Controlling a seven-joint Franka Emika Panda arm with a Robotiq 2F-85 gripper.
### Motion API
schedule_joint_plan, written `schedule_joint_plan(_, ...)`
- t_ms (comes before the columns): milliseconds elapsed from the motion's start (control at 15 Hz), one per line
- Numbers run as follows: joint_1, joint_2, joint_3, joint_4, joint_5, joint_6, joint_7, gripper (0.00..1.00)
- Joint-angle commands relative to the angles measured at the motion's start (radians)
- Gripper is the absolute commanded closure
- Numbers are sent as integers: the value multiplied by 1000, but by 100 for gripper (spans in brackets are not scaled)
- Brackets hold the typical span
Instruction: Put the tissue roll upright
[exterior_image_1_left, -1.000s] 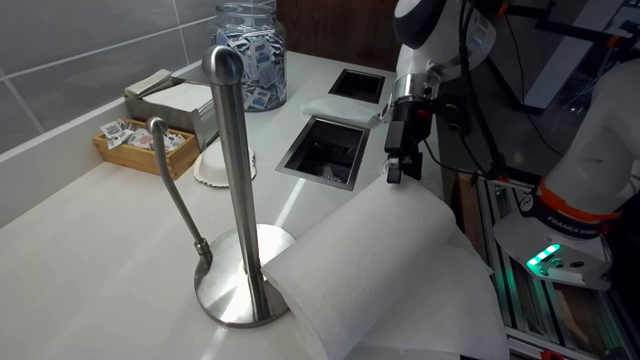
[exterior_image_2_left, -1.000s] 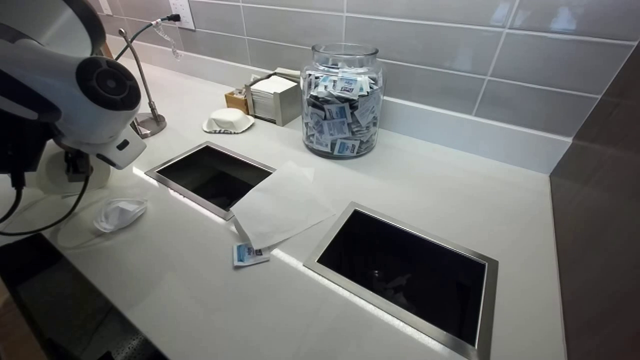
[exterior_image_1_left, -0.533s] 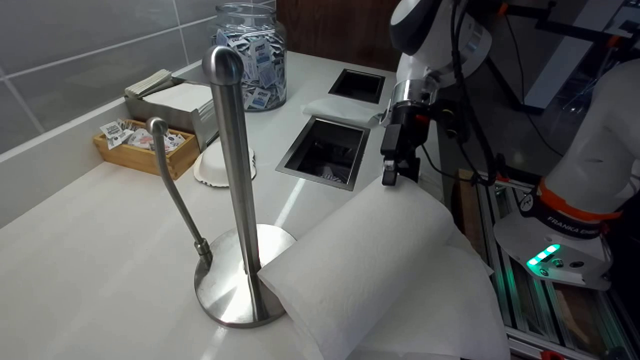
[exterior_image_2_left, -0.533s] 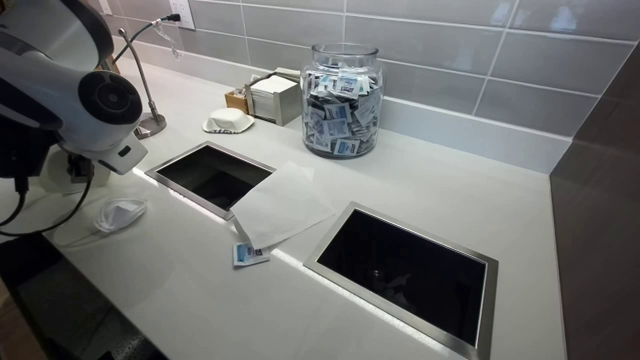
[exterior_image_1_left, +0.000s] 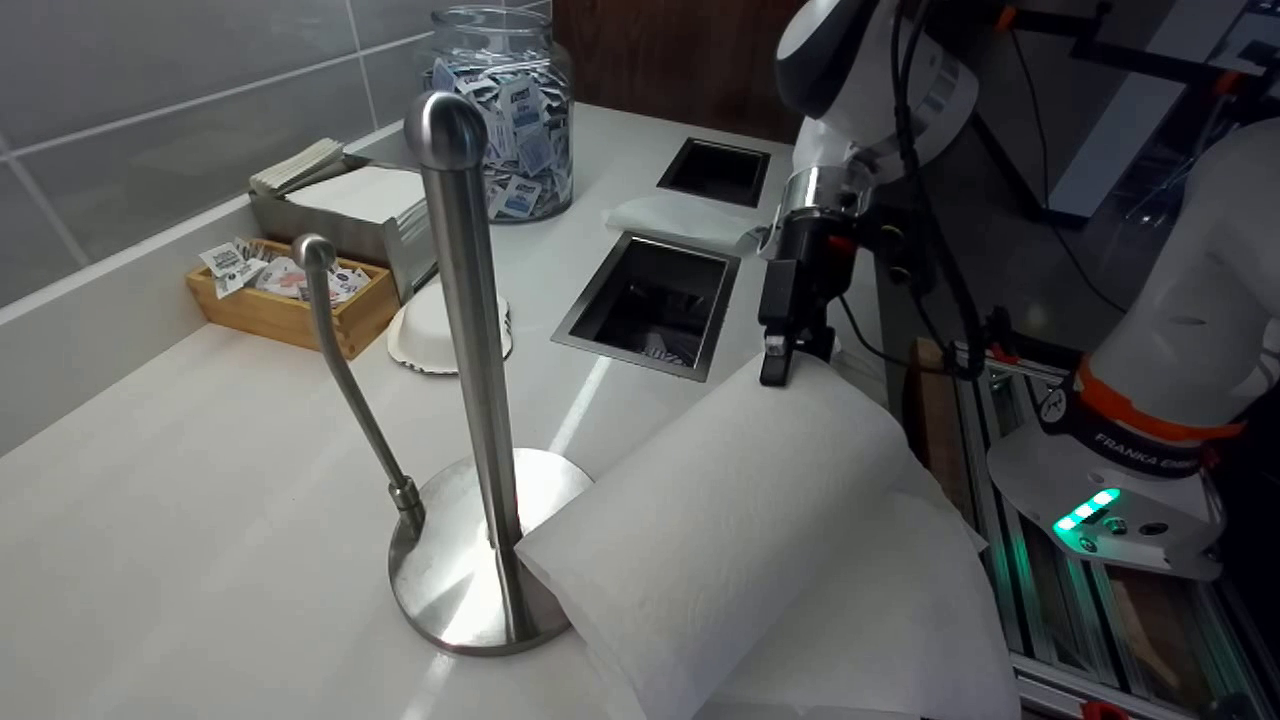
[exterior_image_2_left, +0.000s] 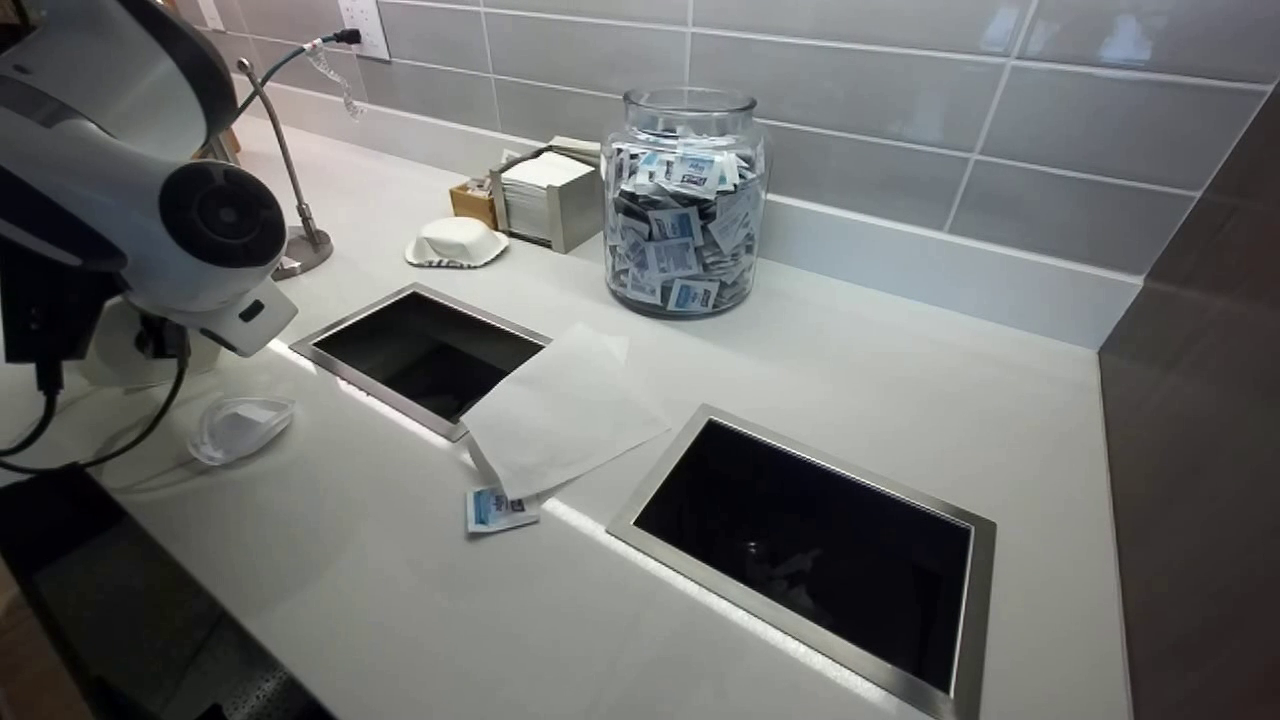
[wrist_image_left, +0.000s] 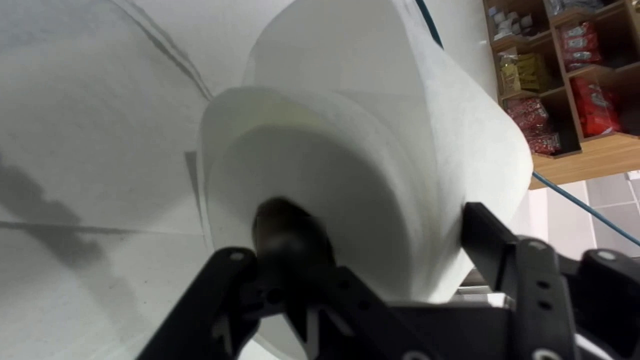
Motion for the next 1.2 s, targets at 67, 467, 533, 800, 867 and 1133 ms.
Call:
schedule_joint_plan(67,-21,9,6,3,47,-37,-27,64)
schedule_joint_plan(467,-49,-61,-6,-16,56,-165,-29,89)
schedule_joint_plan(533,-53,-74,-8,-14,57,-182,-29,91)
schedule_joint_plan(800,-62,-135,-7,1,68,-244,-14,92)
schedule_joint_plan(867,-62,-150,-5,6,71,-258,-10,92)
schedule_joint_plan(1133,-54,-254,21,37,36,-276,47,92)
